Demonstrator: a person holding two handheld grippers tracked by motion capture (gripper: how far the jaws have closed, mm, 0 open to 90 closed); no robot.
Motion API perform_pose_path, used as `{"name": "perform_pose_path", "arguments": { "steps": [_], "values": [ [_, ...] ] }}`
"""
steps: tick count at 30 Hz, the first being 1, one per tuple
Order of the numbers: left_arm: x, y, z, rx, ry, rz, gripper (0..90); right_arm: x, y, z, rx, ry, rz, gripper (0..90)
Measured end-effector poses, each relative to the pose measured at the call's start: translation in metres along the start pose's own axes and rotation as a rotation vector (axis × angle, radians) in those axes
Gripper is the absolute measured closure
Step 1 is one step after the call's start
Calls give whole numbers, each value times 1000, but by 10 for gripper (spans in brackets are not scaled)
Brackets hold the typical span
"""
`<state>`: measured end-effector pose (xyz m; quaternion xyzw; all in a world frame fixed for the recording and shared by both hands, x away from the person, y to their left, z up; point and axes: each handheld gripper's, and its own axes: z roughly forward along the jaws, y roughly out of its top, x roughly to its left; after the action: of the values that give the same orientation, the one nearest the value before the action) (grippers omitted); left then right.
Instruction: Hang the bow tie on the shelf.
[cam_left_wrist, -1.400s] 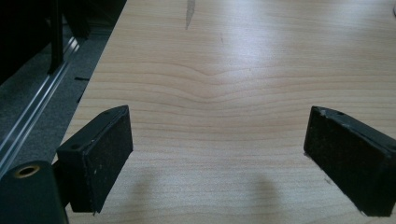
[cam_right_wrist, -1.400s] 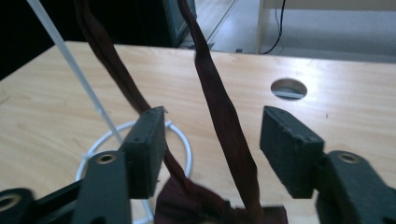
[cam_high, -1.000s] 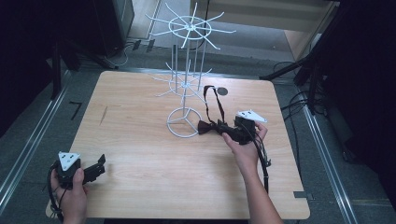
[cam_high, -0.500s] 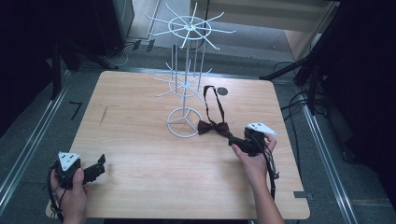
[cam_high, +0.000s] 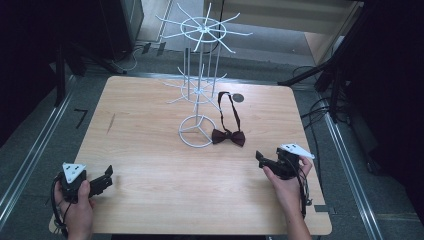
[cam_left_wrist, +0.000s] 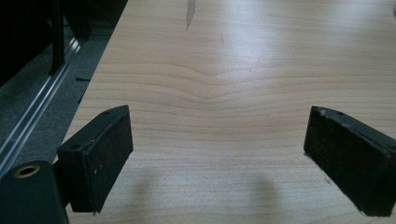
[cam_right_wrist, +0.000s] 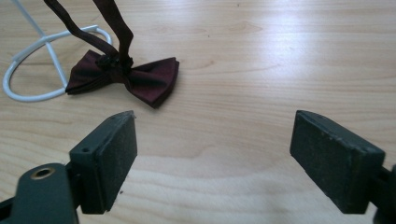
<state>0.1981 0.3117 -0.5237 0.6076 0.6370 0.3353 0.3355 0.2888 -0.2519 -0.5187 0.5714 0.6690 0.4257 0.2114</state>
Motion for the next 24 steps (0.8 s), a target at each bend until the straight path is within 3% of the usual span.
{"name": "perform_pose_path", "arguments": {
  "steps": [7,24],
  "values": [
    [0,0,-1,2,3,1,88,-17,-14,-15,-4,-20,5,139],
    [-1,0,-1,-2,4,1,88,-62,-44,-53,-19,-105,69,139]
  ]
}}
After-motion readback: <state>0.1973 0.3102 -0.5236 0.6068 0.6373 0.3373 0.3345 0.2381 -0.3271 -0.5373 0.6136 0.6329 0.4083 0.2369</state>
